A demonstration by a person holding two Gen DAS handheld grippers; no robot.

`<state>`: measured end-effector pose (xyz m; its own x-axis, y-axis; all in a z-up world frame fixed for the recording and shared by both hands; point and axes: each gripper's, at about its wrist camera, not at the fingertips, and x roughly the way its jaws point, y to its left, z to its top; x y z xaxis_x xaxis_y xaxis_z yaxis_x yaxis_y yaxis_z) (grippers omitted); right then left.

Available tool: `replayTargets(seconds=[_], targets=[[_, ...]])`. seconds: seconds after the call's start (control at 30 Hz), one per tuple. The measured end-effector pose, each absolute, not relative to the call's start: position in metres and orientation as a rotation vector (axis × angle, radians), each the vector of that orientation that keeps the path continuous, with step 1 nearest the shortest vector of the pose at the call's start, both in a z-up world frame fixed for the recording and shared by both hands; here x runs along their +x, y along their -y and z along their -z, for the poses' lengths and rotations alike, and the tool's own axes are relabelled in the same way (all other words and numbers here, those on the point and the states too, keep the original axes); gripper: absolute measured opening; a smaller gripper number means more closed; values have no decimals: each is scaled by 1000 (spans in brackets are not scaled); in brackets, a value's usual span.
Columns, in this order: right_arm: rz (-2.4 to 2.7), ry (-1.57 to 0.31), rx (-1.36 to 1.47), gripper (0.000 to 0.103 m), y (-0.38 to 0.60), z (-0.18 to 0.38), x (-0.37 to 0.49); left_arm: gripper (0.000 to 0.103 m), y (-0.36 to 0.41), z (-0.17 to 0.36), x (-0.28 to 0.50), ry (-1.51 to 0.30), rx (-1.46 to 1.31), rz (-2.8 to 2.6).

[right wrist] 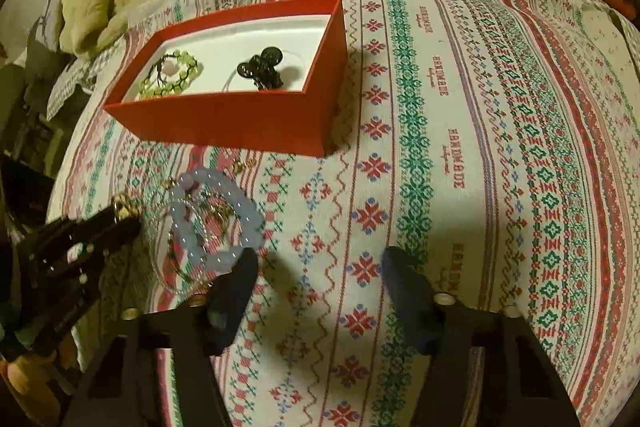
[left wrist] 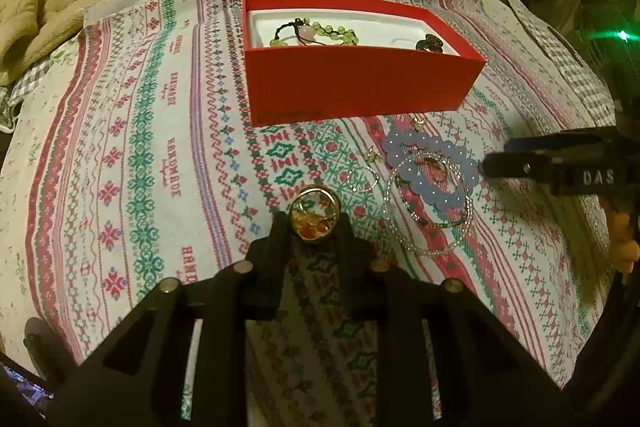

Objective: Organize jewelry
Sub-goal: 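Hold the gold ring in the left gripper while the right gripper grasps the lavender beaded bracelet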

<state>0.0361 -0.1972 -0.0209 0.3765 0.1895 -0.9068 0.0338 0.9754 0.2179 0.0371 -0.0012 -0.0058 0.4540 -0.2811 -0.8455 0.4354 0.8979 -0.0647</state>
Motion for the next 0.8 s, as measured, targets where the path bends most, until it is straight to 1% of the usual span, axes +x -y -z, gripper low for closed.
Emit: replayTargets(seconds=[0.07,0.17,0.27,0.5,0.6,0.67,0.8], targets=[[-112,-1180,240,43,198,20,40,25,0,5,36,-1013,168,441],[-136,-1180,275,36,196,20,44,25,-1,5,34,-1019,165,438],[-149,-1177,278,32,186,21,50,25,-2,4,34,-1021,165,437],[-175,-1191,282,28,175,26,56,25,-5,5,35,-1025,160,438],[-177,-1189,248,21,170,28,56,25,-5,6,36,-1028,160,437],[-193,-1188,206,12,163,29,57,25,-5,6,36,-1031,161,433],[-197,-1186,190,12,160,26,58,25,-5,4,36,-1035,158,428]])
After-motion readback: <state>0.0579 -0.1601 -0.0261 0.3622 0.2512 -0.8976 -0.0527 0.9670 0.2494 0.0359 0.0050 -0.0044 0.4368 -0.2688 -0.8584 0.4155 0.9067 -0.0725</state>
